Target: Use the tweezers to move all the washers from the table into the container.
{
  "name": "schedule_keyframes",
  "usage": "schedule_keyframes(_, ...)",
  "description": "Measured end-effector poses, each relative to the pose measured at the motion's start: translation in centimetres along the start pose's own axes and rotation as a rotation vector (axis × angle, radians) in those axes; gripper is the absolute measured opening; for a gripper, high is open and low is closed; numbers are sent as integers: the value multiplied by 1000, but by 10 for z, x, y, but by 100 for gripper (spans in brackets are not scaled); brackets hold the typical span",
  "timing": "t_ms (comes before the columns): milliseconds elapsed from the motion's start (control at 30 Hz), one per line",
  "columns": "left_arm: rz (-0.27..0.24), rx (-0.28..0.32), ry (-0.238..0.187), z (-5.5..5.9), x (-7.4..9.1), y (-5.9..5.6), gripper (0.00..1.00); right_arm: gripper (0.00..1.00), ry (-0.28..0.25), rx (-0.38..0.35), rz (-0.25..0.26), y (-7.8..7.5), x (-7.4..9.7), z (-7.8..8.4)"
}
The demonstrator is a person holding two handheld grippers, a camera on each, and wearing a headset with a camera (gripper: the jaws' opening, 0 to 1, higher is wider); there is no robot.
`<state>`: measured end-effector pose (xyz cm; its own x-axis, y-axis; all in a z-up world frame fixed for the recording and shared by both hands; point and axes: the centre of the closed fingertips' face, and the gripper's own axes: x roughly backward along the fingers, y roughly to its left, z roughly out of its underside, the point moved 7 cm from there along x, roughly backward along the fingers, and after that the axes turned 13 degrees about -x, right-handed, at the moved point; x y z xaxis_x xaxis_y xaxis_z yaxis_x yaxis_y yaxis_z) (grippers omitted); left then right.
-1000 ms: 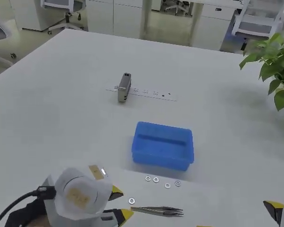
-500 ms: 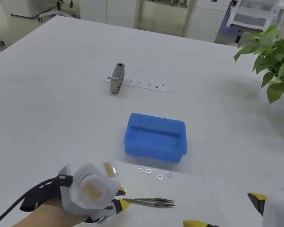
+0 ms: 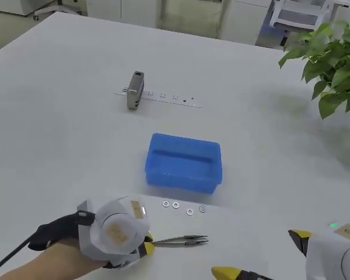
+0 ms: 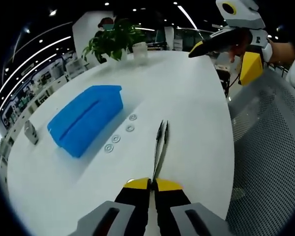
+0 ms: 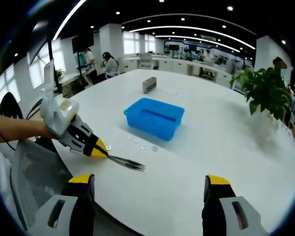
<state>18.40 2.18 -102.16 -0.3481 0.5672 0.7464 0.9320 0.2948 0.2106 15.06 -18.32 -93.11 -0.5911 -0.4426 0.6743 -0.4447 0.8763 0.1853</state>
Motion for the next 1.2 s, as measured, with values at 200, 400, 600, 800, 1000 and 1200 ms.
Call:
schedule_keyframes(200, 25, -13, 11, -4, -1, -2, 0, 89, -2, 2, -5, 3, 1, -1)
schedule_keyframes(400, 11, -19, 4, -13, 8, -3, 0, 83, -17, 4, -34, 10, 1, -4)
schedule_keyframes(600, -22, -23, -11, -26, 21, -6, 0, 82, -15, 12, -44, 16, 1, -5)
schedule_keyframes(800, -33, 5, -76, -45, 40, -7, 0, 80, -19, 28, -65, 22, 5, -5)
schedule_keyframes(1000, -48, 10, -134, -64, 57, -3, 0, 70, -39, 56, -102, 29, 8, -12)
schedule_keyframes(1200, -34, -7, -152, -75, 70, 1, 0, 57, -56, 85, -144, 38, 9, -20)
